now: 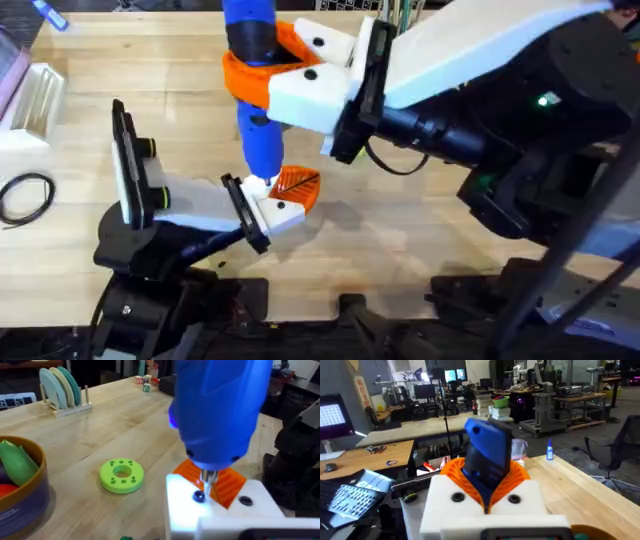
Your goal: Pick up the gripper from the table and insert it into the empty holder that is missing its gripper. Then pick up a screw, insert it into the mounting hole, and use the screwdriver to tighten it. Finally, clean up the table by picking up the vegetable and placing it into the bucket.
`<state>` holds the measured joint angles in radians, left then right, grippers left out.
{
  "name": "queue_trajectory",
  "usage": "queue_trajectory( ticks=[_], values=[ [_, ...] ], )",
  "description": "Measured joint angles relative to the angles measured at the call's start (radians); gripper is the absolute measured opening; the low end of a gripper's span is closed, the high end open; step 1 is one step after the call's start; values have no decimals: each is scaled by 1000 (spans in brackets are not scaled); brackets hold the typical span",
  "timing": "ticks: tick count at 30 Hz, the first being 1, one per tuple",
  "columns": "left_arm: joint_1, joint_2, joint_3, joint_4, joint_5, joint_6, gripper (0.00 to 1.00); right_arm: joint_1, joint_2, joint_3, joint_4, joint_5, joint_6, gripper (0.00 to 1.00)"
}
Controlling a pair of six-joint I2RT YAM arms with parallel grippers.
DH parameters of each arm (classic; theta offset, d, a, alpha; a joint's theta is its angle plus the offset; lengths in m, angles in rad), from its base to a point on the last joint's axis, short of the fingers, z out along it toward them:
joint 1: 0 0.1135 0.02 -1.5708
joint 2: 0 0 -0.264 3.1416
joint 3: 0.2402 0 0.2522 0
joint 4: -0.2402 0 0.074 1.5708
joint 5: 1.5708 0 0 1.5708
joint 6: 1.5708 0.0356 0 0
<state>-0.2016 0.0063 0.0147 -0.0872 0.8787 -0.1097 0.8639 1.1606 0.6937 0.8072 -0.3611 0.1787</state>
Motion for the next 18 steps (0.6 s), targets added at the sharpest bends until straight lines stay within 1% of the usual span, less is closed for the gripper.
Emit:
queue_trajectory(
  ticks=[18],
  values=[
    [0,0,0,0,0,0,12,0,29,0,8,4,-26,22]
  ],
)
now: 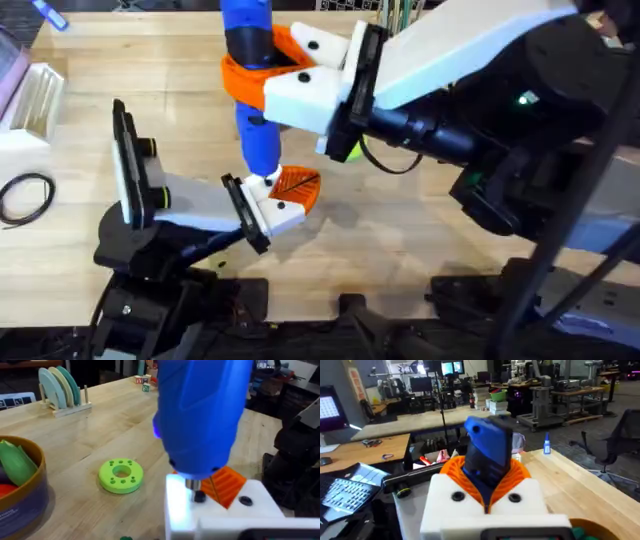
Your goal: Pick up the gripper from the table and insert it into the empty holder that is missing its gripper. Then pick up a screw, insert it into the mounting hole, and use the screwdriver to tighten it. Finally, clean up the table by picking up the vegetable and placing it into the bucket.
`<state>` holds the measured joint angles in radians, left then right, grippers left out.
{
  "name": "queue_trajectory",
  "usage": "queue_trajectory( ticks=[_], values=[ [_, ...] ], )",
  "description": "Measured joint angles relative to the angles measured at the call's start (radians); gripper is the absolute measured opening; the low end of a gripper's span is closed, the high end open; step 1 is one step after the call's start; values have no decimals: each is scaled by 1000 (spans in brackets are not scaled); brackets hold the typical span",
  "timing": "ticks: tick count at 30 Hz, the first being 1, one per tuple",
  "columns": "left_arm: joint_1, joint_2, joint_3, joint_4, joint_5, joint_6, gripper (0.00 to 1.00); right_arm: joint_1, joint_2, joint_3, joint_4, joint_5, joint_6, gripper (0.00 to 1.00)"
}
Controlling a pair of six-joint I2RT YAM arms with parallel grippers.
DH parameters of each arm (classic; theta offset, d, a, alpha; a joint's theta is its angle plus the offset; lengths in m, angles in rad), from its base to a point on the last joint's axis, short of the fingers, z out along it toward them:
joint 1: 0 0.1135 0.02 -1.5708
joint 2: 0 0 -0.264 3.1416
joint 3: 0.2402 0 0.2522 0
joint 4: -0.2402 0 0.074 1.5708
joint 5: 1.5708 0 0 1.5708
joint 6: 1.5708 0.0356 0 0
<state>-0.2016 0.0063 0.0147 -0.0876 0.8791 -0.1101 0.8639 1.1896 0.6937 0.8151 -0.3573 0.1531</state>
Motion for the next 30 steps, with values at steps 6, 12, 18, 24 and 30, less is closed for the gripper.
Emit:
queue_trajectory(
  ticks=[6,12,18,24,30],
  values=[
    [0,0,0,0,0,0,12,0,4,0,68,0,-4,22],
    [0,0,0,0,0,0,12,0,3,0,106,-1,-5,22],
    [0,0,0,0,0,0,12,0,3,0,103,-4,-8,22],
    [0,0,0,0,0,0,12,0,3,0,101,-12,-11,22],
    [0,0,0,0,0,0,12,-1,3,0,95,-45,-12,22]
  ],
)
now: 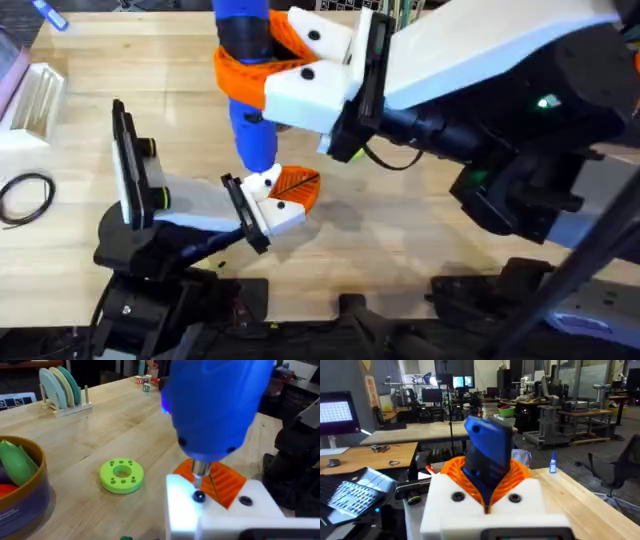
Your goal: Pick up the gripper from the table and insert it into the empty holder that is missing its gripper. Then pick up a screw, insert it into the mounting hole, and use the screwdriver to tighten it. Finally, clean up the table by picking up the vegetable and placing it into the bucket.
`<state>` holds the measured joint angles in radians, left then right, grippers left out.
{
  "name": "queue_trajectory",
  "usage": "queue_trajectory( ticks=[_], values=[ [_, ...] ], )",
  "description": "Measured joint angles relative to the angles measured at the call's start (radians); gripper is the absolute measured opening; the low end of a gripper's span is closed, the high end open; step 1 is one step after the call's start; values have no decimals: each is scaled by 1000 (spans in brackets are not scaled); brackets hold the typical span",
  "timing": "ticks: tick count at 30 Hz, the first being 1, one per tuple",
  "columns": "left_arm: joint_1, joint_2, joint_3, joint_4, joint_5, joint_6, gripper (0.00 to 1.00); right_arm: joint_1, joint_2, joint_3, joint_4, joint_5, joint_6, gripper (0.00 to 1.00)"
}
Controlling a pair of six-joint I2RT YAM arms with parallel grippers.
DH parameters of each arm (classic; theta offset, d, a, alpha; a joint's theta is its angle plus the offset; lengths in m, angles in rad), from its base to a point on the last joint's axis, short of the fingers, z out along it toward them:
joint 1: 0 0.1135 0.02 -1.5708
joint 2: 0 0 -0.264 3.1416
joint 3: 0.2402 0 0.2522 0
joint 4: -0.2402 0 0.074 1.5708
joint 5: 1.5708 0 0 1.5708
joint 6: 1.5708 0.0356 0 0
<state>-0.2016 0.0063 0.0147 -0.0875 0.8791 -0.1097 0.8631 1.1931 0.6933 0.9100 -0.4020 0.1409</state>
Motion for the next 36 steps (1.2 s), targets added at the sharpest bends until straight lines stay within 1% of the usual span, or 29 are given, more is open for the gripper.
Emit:
queue_trajectory(
  ticks=[9,36],
  values=[
    [0,0,0,0,0,0,12,0,0,0,-43,-11,-10,22],
    [0,0,0,0,0,0,12,0,0,0,-44,-11,-42,22]
  ],
)
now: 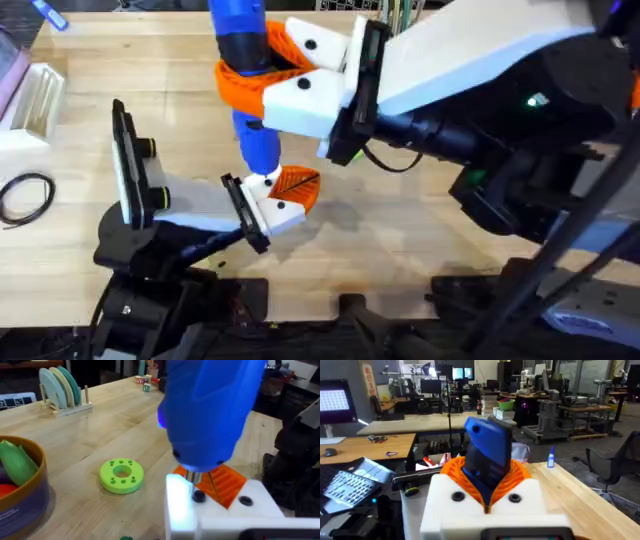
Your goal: Pick up the gripper from the table and insert it into the empty holder that is missing its gripper. Then pick up a screw, insert it into the mounting hole, and use the screwdriver to tighten it. Finally, clean up the table by picking up the vegetable and placing it into the bucket.
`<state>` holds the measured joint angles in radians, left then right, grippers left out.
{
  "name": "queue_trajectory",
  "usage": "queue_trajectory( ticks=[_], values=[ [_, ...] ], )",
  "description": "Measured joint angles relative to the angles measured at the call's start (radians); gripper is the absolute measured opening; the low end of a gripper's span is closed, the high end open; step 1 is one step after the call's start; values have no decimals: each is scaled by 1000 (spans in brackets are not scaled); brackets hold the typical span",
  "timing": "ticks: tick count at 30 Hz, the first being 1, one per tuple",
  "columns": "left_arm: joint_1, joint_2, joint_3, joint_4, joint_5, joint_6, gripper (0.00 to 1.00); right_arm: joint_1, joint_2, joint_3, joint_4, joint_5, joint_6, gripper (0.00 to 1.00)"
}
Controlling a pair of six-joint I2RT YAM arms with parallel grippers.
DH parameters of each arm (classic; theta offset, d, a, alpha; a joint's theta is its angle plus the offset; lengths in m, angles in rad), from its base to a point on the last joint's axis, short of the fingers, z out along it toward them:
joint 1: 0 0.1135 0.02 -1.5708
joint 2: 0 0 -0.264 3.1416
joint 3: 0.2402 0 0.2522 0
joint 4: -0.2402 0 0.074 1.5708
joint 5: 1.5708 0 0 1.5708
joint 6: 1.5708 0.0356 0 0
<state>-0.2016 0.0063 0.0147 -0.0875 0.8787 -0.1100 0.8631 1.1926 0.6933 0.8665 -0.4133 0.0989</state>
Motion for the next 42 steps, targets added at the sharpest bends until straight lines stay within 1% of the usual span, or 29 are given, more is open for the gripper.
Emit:
queue_trajectory(
  ticks=[13,20,25,32,38,42],
  values=[
    [0,0,0,0,0,0,12,0,-12,0,-14,-23,-3,22],
    [0,0,0,-1,1,-2,12,0,-25,2,-69,-21,-4,22],
    [0,0,0,-1,1,-3,12,0,-30,2,-81,-21,-13,22],
    [0,0,0,-1,1,-3,12,0,-30,2,-81,-21,-15,22],
    [0,-1,0,10,0,1,12,-3,-22,2,-26,-39,-16,22],
    [0,-1,0,12,0,1,12,-15,-19,2,-21,-52,-9,22]
  ],
)
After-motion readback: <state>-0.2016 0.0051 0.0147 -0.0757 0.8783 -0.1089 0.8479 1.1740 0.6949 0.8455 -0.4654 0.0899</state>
